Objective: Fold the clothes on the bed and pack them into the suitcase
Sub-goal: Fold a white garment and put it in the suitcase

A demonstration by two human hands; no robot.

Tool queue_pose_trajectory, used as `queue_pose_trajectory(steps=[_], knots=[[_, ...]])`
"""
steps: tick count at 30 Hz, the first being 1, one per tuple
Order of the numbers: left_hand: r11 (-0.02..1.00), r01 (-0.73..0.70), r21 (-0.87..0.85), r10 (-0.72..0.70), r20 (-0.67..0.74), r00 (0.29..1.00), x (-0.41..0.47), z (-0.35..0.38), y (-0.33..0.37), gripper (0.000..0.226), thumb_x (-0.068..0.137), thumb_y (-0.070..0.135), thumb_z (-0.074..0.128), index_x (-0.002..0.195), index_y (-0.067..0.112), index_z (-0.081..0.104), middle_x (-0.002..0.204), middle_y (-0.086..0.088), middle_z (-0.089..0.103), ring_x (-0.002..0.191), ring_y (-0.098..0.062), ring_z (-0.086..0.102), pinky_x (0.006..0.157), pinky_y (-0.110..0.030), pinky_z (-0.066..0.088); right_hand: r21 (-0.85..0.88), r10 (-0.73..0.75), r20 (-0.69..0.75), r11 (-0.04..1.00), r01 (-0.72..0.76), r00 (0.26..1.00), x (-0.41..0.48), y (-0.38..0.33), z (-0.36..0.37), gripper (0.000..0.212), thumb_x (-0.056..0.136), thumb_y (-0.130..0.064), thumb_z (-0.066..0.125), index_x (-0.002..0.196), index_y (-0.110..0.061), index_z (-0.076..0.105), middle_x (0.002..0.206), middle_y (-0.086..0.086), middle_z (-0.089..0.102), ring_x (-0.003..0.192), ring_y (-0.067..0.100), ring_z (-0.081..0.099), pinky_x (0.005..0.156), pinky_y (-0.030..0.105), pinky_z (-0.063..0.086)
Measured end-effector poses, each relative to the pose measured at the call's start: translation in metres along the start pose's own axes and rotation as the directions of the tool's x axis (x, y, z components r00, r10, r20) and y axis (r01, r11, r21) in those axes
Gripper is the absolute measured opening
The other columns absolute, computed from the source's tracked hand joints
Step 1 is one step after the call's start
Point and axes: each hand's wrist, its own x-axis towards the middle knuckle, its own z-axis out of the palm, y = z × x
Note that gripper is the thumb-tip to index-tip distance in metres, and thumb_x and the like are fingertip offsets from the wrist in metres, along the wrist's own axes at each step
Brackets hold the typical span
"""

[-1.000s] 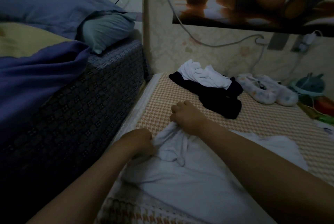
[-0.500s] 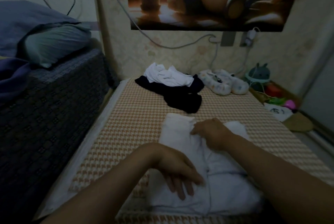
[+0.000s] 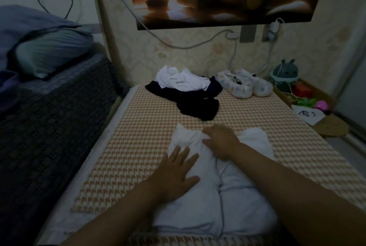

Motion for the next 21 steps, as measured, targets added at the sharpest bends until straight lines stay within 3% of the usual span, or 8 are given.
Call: queue_pose_trajectory(steps=[2, 4, 8, 10, 13, 16, 18, 21], knots=[[0.998, -0.060, 0.015, 0.061, -0.060, 0.996, -0.007, -0.003, -0.005, 0.068, 0.090, 0.072, 0.022, 0.145, 0.053, -0.014, 0.156, 0.011, -0.028, 0.142, -0.016, -0.030, 0.117, -0.047, -0.013, -0.036, 0.006, -0.183, 0.999, -0.013, 0.983, 0.007, -0.004, -0.008, 0.029, 0.094, -0.043, 0.052, 0.100, -0.022, 0.070, 0.105, 0.000, 0.064, 0.104, 0.023, 0.057, 0.087, 0.034, 0.034], [0.982, -0.167, 0.092, 0.178, -0.117, 0.977, -0.012, -0.003, -0.008, 0.068, 0.092, 0.070, 0.025, 0.145, 0.052, -0.014, 0.156, 0.010, -0.030, 0.141, -0.016, -0.033, 0.114, -0.044, -0.020, -0.067, 0.030, -0.265, 0.997, -0.049, 0.964, 0.012, -0.004, -0.019, 0.026, 0.092, -0.045, 0.053, 0.094, -0.026, 0.071, 0.101, -0.003, 0.062, 0.101, 0.022, 0.054, 0.087, 0.036, 0.030], [0.960, -0.269, 0.070, 0.270, 0.000, 0.963, -0.007, -0.012, 0.003, 0.064, 0.092, 0.065, 0.034, 0.150, 0.049, 0.011, 0.162, 0.005, -0.004, 0.148, -0.015, -0.007, 0.120, -0.045, -0.006, -0.099, 0.073, -0.146, 0.991, -0.088, 0.987, 0.002, 0.014, -0.018, 0.021, 0.092, -0.027, 0.056, 0.109, -0.024, 0.068, 0.117, 0.004, 0.057, 0.114, 0.026, 0.049, 0.093, 0.037, 0.030], [0.961, -0.276, -0.035, 0.270, -0.111, 0.956, 0.005, -0.021, 0.014, 0.064, 0.086, 0.065, 0.037, 0.144, 0.039, 0.038, 0.160, 0.002, 0.020, 0.145, -0.014, 0.017, 0.119, -0.046, 0.014, -0.059, 0.031, -0.131, 0.997, -0.039, 0.991, -0.006, 0.021, -0.017, 0.033, 0.092, -0.021, 0.057, 0.124, -0.021, 0.062, 0.127, 0.007, 0.051, 0.119, 0.027, 0.046, 0.098, 0.037, 0.033], [0.973, -0.228, 0.041, 0.231, -0.070, 0.971, 0.021, -0.028, 0.034, 0.085, 0.080, 0.077, 0.036, 0.152, 0.035, 0.019, 0.161, -0.002, 0.012, 0.147, -0.020, 0.012, 0.119, -0.045, 0.013, 0.107, -0.017, -0.136, 0.994, 0.032, 0.991, -0.015, 0.020, -0.026, 0.031, 0.095, -0.017, 0.052, 0.125, -0.016, 0.063, 0.132, 0.008, 0.054, 0.121, 0.026, 0.049, 0.103, 0.033, 0.037], [0.989, -0.120, 0.088, 0.102, 0.193, 0.976, 0.032, -0.018, 0.049, 0.087, 0.084, 0.078, 0.035, 0.153, 0.039, -0.001, 0.162, -0.001, -0.009, 0.148, -0.026, -0.007, 0.119, -0.049, 0.002, 0.265, -0.036, 0.169, 0.964, -0.010, 0.985, -0.034, 0.021, -0.033, 0.035, 0.097, -0.007, 0.047, 0.128, -0.014, 0.062, 0.141, 0.004, 0.051, 0.132, 0.019, 0.045, 0.106, 0.016, 0.026], [0.992, -0.084, 0.089, 0.065, 0.205, 0.977, 0.040, -0.022, 0.054, 0.085, 0.082, 0.079, 0.036, 0.152, 0.039, 0.008, 0.162, -0.004, -0.001, 0.148, -0.029, 0.001, 0.118, -0.051, 0.008, 0.297, -0.024, 0.181, 0.954, -0.032, 0.983, -0.047, 0.034, -0.036, 0.037, 0.097, -0.003, 0.046, 0.129, -0.013, 0.061, 0.142, 0.004, 0.051, 0.133, 0.019, 0.044, 0.102, 0.011, 0.024], [0.991, -0.110, 0.077, 0.105, 0.059, 0.993, 0.048, -0.038, 0.070, 0.066, 0.086, 0.071, 0.042, 0.138, 0.031, 0.042, 0.146, -0.008, 0.038, 0.134, -0.033, 0.036, 0.108, -0.047, 0.031, 0.321, 0.136, 0.026, 0.937, -0.137, 0.990, -0.064, 0.065, -0.050, 0.036, 0.097, -0.005, 0.044, 0.125, -0.014, 0.065, 0.142, 0.005, 0.051, 0.132, 0.022, 0.045, 0.107, 0.021, 0.029]])
